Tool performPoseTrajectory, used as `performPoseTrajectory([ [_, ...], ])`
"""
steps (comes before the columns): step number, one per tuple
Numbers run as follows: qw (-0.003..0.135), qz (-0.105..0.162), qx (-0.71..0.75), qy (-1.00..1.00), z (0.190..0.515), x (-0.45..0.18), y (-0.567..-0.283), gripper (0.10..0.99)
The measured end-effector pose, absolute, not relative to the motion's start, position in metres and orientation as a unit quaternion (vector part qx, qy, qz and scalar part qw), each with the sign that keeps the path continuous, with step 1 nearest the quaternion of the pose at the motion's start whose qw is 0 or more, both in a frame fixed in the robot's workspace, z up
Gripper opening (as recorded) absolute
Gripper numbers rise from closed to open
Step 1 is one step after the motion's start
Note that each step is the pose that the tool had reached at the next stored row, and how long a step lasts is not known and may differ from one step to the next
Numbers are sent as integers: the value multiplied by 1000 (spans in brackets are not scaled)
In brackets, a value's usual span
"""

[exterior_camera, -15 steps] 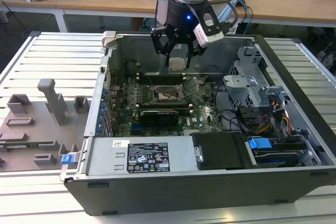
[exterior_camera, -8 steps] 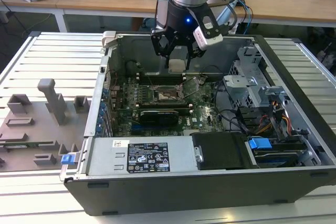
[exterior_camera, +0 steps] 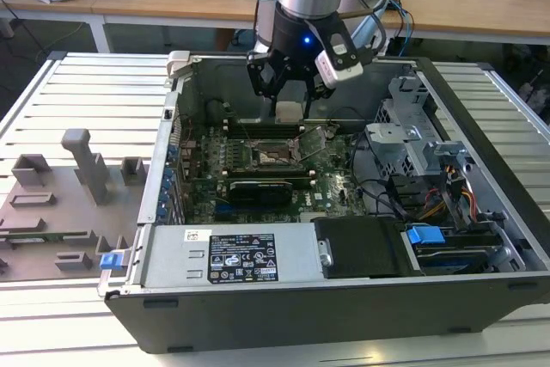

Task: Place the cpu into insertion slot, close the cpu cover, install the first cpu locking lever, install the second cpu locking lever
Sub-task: 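Place the cpu into insertion slot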

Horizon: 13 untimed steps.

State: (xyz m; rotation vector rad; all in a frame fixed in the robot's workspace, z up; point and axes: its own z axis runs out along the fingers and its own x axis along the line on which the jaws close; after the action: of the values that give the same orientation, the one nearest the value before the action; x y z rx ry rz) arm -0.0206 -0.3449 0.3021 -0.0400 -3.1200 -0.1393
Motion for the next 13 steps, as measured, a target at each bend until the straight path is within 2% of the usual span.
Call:
performPoseTrajectory([
  [13, 9, -45, -13, -999, 291, -21, -345, 545],
])
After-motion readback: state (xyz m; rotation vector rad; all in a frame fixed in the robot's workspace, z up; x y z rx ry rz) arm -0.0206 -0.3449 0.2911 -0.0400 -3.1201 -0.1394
